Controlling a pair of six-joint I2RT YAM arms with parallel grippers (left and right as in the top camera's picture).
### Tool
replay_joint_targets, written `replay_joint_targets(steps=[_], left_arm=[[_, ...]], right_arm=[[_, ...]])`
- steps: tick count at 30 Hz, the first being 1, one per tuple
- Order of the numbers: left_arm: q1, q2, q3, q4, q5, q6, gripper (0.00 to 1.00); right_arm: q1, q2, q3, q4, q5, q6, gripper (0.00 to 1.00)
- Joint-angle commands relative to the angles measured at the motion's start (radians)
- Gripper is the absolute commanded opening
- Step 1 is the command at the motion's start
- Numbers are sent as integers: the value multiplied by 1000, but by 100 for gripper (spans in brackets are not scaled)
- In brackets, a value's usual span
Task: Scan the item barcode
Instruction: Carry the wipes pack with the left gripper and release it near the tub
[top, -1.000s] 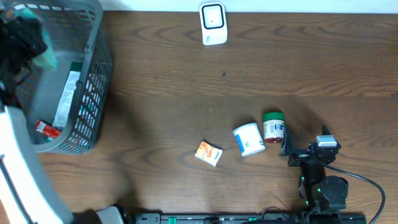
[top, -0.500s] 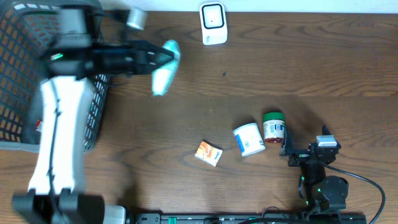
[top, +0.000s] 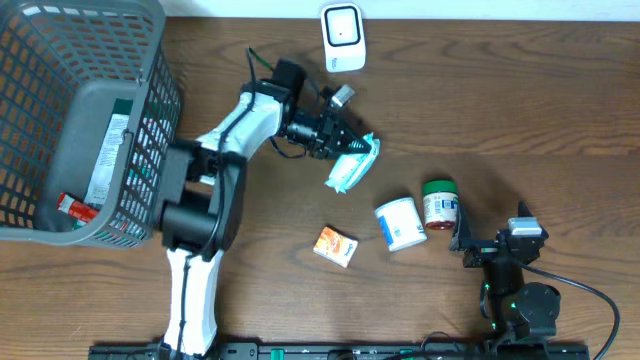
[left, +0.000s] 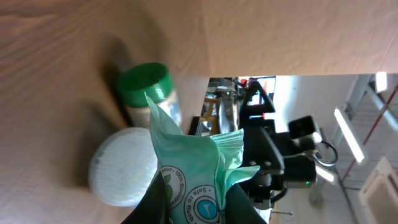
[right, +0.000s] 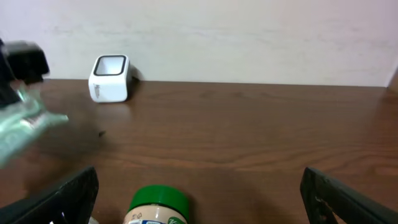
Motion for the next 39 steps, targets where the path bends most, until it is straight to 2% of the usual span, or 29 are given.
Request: replay_joint_targets(steps=[1,3,7,15,16,17,19,20,21,25,30,34,35,37,39], left_arm=[[6,68,-5,26,53,49,15],[6,85,-5,28,-2,66,17],[-1,87,-5,29,-248,68,17],[-5,87,-5,30,-409,79,17],[-4,87,-5,33,-422,79,27],[0,86,-5,46,-437,78,44],[8,85,1,56,-441,78,52],[19,85,16,54,-451,77,70],[26,83,25,53,-459,77,74],[50,55,58,54,-522,77,81],[67,-97,64,42,-759,77,82],[45,-214,64,24,-791,67,82],[36,-232,64,19,-791,47,82],[11,-239,61,8,-726,-13,8],[-6,-224,47,13,-644,-13,7]], right_arm=[[5,-5,-3,-1,6,-15,99],[5,-5,-3,-1,6,-15,99],[5,-5,-3,-1,6,-15,99],[5,-5,-3,-1,6,-15,99],[5,-5,-3,-1,6,-15,99],[5,-5,-3,-1,6,-15,99],[5,-5,-3,-1,6,-15,99],[5,-5,-3,-1,6,-15,99],[5,-5,-3,-2,6,-15,99],[5,-5,-3,-1,6,-15,99],[5,-5,-3,-1,6,-15,99],[5,-5,-3,-1,6,-15,99],[5,-5,-3,-1,6,-15,99],[5,-5,-3,-1,6,-15,99],[5,-5,-3,-1,6,-15,99]])
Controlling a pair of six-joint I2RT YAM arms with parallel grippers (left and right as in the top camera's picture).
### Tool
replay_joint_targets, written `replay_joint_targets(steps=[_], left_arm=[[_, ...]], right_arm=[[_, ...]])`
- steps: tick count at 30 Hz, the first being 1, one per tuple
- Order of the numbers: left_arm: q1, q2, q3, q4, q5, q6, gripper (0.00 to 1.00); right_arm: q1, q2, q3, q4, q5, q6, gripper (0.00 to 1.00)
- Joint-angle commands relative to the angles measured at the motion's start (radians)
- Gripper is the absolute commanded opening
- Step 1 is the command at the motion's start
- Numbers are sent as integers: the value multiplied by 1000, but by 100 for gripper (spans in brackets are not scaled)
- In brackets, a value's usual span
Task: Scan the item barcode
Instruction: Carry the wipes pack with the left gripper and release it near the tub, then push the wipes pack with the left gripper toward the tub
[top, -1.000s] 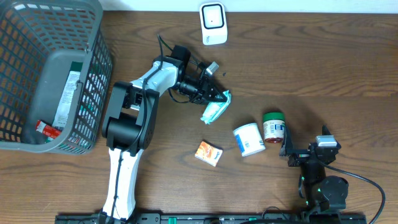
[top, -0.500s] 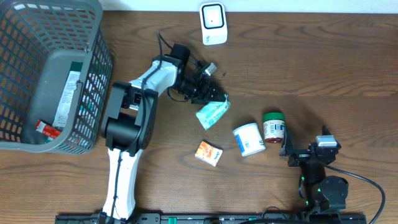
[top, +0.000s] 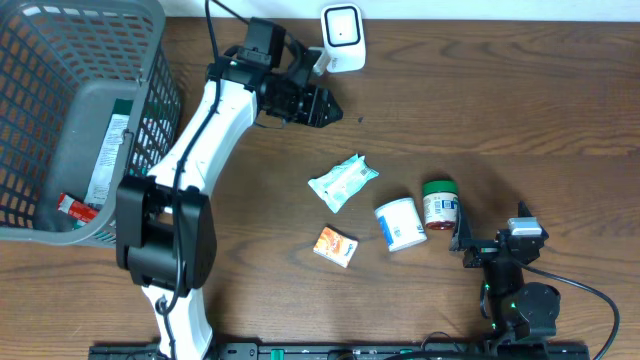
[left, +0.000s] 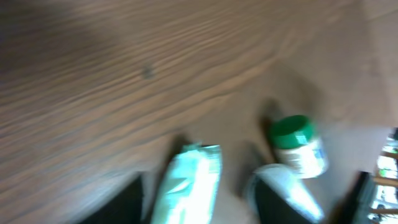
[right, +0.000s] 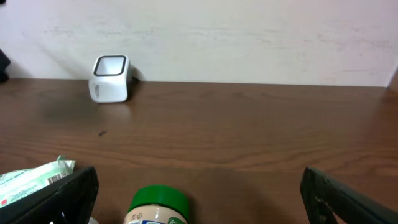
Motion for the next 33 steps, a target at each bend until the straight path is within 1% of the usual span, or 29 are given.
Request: replay_joint_targets(steps=[1,7,11,13,17,20,22,25,29,30,31,33], left_arm=[[-43,41,-17,-5,120,-38,7],[-108,160,-40,-1,217,-39,7],[-131,245,-40,10,221,-39,7],[-131,280,-40,5,172,-39,7],[-132,313,-45,3,0,-36,7],[-132,300,-45,10,-13,-40,8],[-130,267,-28,4,-13,-47,8],[-130,166,-18,1,-26,-49,8],[-131,71,-18,-35,-179,-106,8],[-131,68,-18,-43,-196,-106,8],[-131,67,-21,-69,-246,-106,9],[-132,84,-62,-70,-315,-106,10]], right_arm=[[5,-5,-3,-1,6,-15,99],[5,-5,-3,-1,6,-15,99],[5,-5,-3,-1,6,-15,99],[5,-5,-3,-1,6,-15,99],[5,-5,-3,-1,6,-15,99],[5,-5,-3,-2,6,-15,99],[5,-5,-3,-1,6,-15,99],[5,-5,-3,-1,6,-15,99],[5,-5,-3,-1,6,-15,99],[5,-5,-3,-1,6,-15,99],[5,-5,-3,-1,6,-15,99],[5,-5,-3,-1,6,-15,99]])
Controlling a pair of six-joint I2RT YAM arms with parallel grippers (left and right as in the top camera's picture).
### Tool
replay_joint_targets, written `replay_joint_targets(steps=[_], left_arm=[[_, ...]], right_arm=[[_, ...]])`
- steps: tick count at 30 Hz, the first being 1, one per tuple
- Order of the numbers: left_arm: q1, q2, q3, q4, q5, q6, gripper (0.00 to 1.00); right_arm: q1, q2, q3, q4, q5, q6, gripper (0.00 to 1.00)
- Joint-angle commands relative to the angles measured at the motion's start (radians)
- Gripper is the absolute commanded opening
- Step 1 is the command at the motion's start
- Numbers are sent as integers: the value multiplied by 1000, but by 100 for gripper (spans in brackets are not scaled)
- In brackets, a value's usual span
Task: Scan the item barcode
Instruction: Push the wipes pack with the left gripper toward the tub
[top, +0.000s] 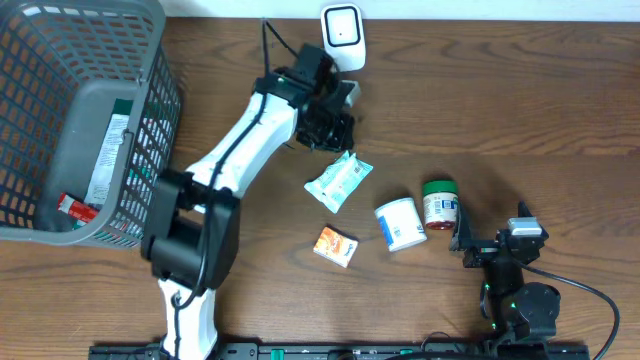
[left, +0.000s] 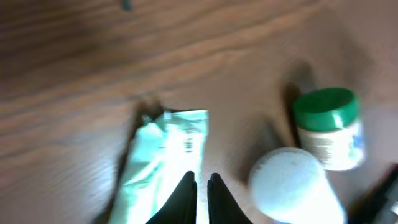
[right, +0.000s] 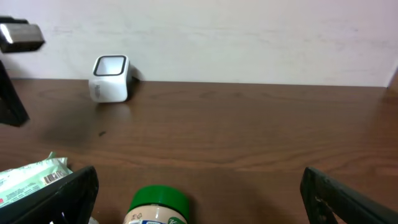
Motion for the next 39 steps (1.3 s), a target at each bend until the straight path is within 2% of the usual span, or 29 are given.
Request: replay_joint_targets(steps=[1,9,18,22,26,32,37,39], left_arm=[[5,45,-78,8,-166,-15,10],[3,78,-334,240,-165,-19,13],[4,-29,-320,256,-163,-42,13],[3,-109,-320,267,-274,-42,13],[3,-101,-338,267,-375,-42,15],[-16,1,-393,296,-368,-43,15],[-67,-6,-393,297,-233,-42,15],[-97,-15,-393,296,-221,-42,15]], right_arm=[[5,-5,-3,-1,6,-15,99],[5,-5,-3,-1,6,-15,99],[5,-5,-3,-1,6,-15,99],[5,-5,-3,-1,6,-15,99],[5,-5,-3,-1,6,-15,99],[5,-5,-3,-1,6,-15,99],[5,-5,-3,-1,6,-15,99],[5,-5,-3,-1,6,-15,99]])
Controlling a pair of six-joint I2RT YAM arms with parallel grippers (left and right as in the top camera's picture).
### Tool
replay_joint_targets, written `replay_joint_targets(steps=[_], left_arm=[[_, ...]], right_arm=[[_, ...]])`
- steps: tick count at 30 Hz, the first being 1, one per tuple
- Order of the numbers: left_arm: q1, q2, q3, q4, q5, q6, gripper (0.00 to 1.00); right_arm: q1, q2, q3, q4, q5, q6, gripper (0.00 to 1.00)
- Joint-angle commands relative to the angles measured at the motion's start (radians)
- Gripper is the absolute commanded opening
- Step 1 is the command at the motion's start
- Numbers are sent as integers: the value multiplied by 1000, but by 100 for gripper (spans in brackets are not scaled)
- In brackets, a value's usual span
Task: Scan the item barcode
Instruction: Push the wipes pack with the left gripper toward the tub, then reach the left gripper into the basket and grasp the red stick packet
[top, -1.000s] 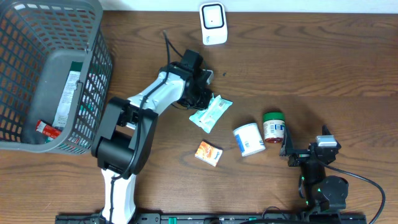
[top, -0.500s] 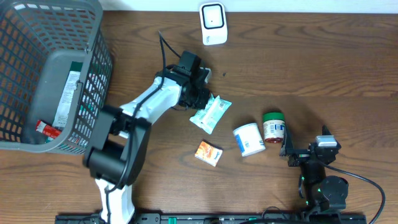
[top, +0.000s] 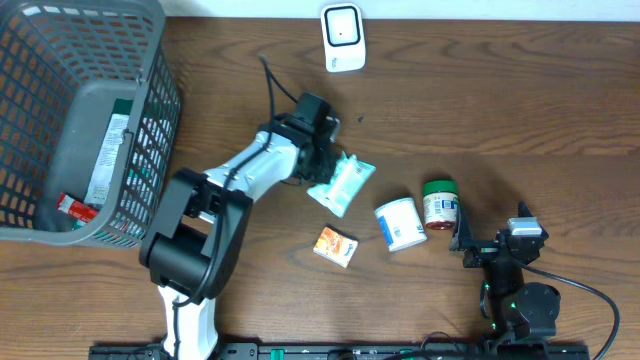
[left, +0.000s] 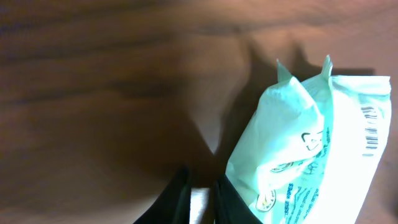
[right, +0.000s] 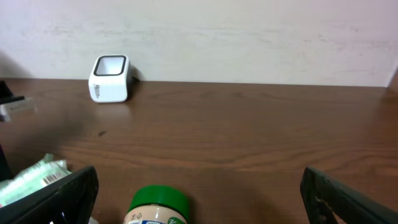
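The pale green wipes packet (top: 342, 185) lies flat on the table, and its barcode (left: 371, 127) faces up in the left wrist view. My left gripper (top: 320, 168) is down at the packet's left edge. Its fingers (left: 219, 194) stand almost together, with only a strip of table between them and nothing held. The white scanner (top: 343, 38) stands at the far edge, also seen as the scanner (right: 111, 78) in the right wrist view. My right gripper (top: 497, 243) rests wide open near the front right, its fingertips (right: 68, 193) far apart behind the green-lidded jar (right: 158, 205).
A grey basket (top: 150, 60) holding a few packages fills the far left. A white tub (top: 400, 222), the green-lidded jar (top: 438, 203) and a small orange box (top: 335, 245) lie near the packet, towards the front.
My left gripper was over the packet's far end. Now it is low at the table beside the packet's left edge, still shut. The packet has barely shifted. The right arm has not moved.
First my left gripper held the wipes packet in the air, shut on it. Then the packet lay on the table and the gripper stood open near the scanner. Later the gripper was shut above the packet, and now it sits low against the packet's side.
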Motion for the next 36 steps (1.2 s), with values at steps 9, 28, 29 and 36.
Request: replay_joint_targets(steps=[9,28,29,36], left_arm=[[-83,-57,45,-30,-196,-32,17],[942,-601,260,-312,-263,-260,80],[970,-579,258,-343,-263,-282,80],[1099,-310,233,-486,-287,-355,81]], right_arm=[[5,-5,-3,-2,6,-15,99],[5,-5,-3,-2,6,-15,99],[5,-5,-3,-2,6,-15,99],[5,-5,-3,-2,6,-15,99]])
